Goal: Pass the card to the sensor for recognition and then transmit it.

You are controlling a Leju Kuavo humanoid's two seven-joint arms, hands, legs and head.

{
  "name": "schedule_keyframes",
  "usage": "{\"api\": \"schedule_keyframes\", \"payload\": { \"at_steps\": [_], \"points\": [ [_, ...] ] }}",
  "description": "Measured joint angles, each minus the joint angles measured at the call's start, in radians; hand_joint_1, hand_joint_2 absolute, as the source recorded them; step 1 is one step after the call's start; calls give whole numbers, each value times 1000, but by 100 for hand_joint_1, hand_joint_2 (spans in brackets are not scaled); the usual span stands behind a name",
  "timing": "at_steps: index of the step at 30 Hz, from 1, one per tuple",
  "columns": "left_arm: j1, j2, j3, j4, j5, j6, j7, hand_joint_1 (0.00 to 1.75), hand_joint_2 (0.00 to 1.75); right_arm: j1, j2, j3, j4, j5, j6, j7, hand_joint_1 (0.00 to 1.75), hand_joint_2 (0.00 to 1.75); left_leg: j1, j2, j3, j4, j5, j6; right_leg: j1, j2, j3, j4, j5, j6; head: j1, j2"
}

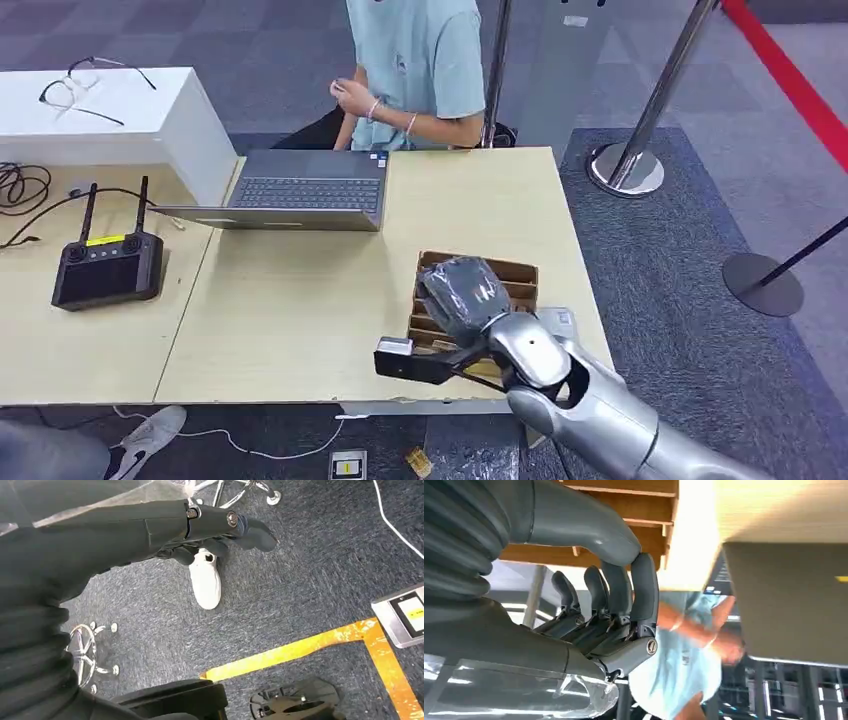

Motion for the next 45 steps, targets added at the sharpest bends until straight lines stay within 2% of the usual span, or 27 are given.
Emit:
{"api": "schedule_keyframes", "payload": {
  "at_steps": [2,3,6,10,12,20,24,26,29,45],
  "points": [
    [0,-1,0,0,0,0,0,0,175,1,-5,7,-21,-11,29,5,141,175,0,0,0,0,0,0,0,0,0,0,0,0,0,0],
    [0,-1,0,0,2,0,0,0,175,2,-7,10,-28,-23,46,11,134,175,0,0,0,0,0,0,0,0,0,0,0,0,0,0],
    [0,-2,0,0,3,0,3,0,175,12,-21,19,-42,-40,78,16,94,175,0,0,0,0,0,0,0,0,0,0,0,0,0,0],
    [1,-2,0,0,6,-2,10,0,175,35,-43,32,-45,-55,108,24,87,175,0,0,0,0,0,0,0,0,0,0,0,0,0,0],
    [1,-2,0,0,6,-3,13,0,175,49,-55,39,-46,-57,117,29,75,175,0,0,0,0,0,0,0,0,0,0,0,0,0,0],
    [1,-2,1,0,12,0,10,0,175,84,-91,48,-51,-66,129,36,75,175,0,0,-1,0,0,0,0,0,-1,0,0,0,0,0],
    [1,-2,1,0,14,0,9,0,175,90,-104,48,-57,-67,129,42,86,175,0,0,-1,0,0,0,0,0,-1,0,0,0,0,0],
    [1,-2,1,0,15,0,8,0,175,92,-109,48,-61,-67,128,45,84,175,0,0,-1,0,0,0,0,0,-1,0,0,0,0,0],
    [1,-3,2,0,16,1,7,0,175,94,-114,46,-62,-68,128,45,77,175,0,0,-1,0,0,0,0,0,-1,0,0,0,0,0],
    [1,-3,9,0,18,1,7,0,175,91,-126,9,-96,-68,80,55,86,175,0,0,-1,0,0,0,0,0,-1,0,0,0,0,0]
  ]
}}
